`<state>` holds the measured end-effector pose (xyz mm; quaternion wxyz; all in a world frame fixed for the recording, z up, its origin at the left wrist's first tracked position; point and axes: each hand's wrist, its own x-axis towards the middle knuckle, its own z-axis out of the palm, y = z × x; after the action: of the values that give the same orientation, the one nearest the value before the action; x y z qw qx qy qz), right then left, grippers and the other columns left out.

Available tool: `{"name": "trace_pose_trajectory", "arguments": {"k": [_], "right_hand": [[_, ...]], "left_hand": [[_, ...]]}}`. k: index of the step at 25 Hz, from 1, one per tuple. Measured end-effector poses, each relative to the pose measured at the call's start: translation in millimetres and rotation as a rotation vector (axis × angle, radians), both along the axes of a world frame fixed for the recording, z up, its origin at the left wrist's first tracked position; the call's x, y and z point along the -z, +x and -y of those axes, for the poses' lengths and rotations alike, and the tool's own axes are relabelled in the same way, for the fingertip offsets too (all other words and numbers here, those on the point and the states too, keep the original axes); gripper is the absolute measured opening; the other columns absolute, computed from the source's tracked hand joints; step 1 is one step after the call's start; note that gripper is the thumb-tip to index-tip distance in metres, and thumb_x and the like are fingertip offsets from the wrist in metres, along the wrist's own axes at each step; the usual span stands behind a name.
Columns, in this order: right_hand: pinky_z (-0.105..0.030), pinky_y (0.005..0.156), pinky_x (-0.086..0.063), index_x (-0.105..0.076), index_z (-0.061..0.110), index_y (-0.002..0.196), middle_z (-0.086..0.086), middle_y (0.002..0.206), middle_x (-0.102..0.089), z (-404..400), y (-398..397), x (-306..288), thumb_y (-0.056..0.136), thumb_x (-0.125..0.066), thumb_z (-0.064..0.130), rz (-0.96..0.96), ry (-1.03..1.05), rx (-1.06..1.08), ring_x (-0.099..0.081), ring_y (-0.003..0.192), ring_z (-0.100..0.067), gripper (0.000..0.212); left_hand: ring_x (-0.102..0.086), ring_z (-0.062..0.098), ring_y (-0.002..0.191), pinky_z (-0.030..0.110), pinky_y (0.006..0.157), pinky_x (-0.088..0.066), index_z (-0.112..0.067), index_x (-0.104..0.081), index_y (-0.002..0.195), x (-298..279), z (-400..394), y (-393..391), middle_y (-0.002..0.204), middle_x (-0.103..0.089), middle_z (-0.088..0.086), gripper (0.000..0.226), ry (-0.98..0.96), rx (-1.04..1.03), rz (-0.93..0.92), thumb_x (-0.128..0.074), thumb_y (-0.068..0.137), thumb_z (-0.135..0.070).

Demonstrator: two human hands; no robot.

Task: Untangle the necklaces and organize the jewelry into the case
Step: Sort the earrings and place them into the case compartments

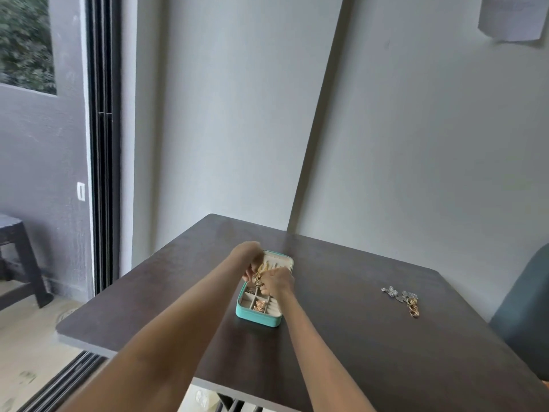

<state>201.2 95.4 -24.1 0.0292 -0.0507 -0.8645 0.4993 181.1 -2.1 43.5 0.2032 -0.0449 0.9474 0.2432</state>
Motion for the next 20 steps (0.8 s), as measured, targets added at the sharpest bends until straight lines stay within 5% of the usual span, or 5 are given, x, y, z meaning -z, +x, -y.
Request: {"name": "trace_pose_trajectory", "arguments": {"k": [3, 6, 11, 16, 20], "right_hand": [[-0.037, 0.073, -0.058, -0.073, 0.005, 0.081, -0.011, 0.075, -0.066, 4, 0, -3, 0.080, -0.059, 0.006, -0.012, 0.028, -0.110, -0.062, 0.067, -0.020, 0.015], [-0.025, 0.050, -0.049, -0.070, 0.007, 0.082, -0.019, 0.085, -0.067, 8, 3, -9, 0.082, -0.053, -0.003, 0.059, -0.115, -0.163, -0.055, 0.051, -0.015, 0.020], [-0.032, 0.079, -0.043, -0.064, 0.008, 0.099, -0.013, 0.111, -0.066, 8, 13, -14, 0.091, -0.043, 0.025, -0.083, 0.147, -0.002, -0.060, 0.103, -0.031, 0.028], [-0.035, 0.086, -0.045, -0.061, 0.009, 0.108, -0.012, 0.114, -0.065, 0, 13, -7, 0.091, -0.040, 0.027, -0.043, 0.210, -0.045, -0.058, 0.107, -0.030, 0.033], [-0.035, 0.081, -0.046, -0.061, 0.010, 0.099, -0.012, 0.108, -0.068, -4, 10, 0, 0.092, -0.039, 0.026, -0.077, 0.207, -0.042, -0.060, 0.100, -0.030, 0.028]], "left_hand": [[-0.059, 0.013, 0.040, 0.029, 0.084, -0.053, 0.004, -0.060, 0.091, -7, -1, 3, 0.089, -0.074, 0.013, 0.021, -0.059, -0.044, -0.108, -0.040, 0.093, -0.002], [-0.059, 0.016, 0.038, 0.027, 0.063, -0.054, 0.007, -0.055, 0.105, -12, -1, 8, 0.065, -0.071, 0.016, 0.026, -0.044, -0.085, -0.102, -0.036, 0.093, -0.006], [-0.057, 0.017, 0.033, 0.027, 0.060, -0.053, 0.009, -0.051, 0.110, -13, 4, 10, 0.040, -0.060, 0.010, 0.029, 0.005, -0.092, -0.127, -0.034, 0.092, -0.006], [-0.059, 0.019, 0.052, 0.023, 0.057, -0.049, 0.002, -0.056, 0.102, -9, -1, 15, 0.045, -0.064, 0.008, 0.033, 0.055, -0.067, 0.043, -0.028, 0.096, -0.016], [-0.053, 0.012, 0.031, 0.018, 0.049, -0.042, -0.007, -0.056, 0.070, 0, 5, 10, 0.034, -0.056, 0.001, 0.026, 0.002, -0.102, -0.136, -0.040, 0.090, -0.013]]}}
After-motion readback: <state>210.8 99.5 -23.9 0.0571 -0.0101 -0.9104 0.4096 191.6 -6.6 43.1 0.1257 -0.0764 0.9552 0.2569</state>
